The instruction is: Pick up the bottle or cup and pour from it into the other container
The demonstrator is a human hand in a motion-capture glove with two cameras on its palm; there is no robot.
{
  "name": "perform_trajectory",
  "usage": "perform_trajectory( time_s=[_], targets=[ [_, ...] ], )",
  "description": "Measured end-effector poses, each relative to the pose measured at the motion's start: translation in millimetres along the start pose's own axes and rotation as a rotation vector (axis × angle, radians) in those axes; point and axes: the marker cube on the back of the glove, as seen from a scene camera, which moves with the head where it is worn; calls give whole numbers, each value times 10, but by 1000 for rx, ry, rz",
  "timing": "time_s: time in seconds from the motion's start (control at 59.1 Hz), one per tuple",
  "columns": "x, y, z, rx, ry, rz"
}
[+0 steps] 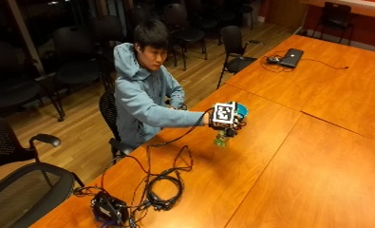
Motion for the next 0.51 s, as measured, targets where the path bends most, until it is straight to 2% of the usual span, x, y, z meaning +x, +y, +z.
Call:
perform_trajectory(
  time_s=[0.068,0.203,0.288,0.338,0.372,0.423,0.507],
  targets=[
    [-192,-61,-5,-10,51,-1],
    [-447,-240,-656,-100,233,-10],
    [-774,-341,-269,-138,428,-12],
    [-860,-394,-390,-158,503,-20],
    [-984,-425,-275,-170,571,-21],
    [-1208,-448,139,-191,728,-28],
    [-1264,-497,265,-169,1069,48]
  ],
)
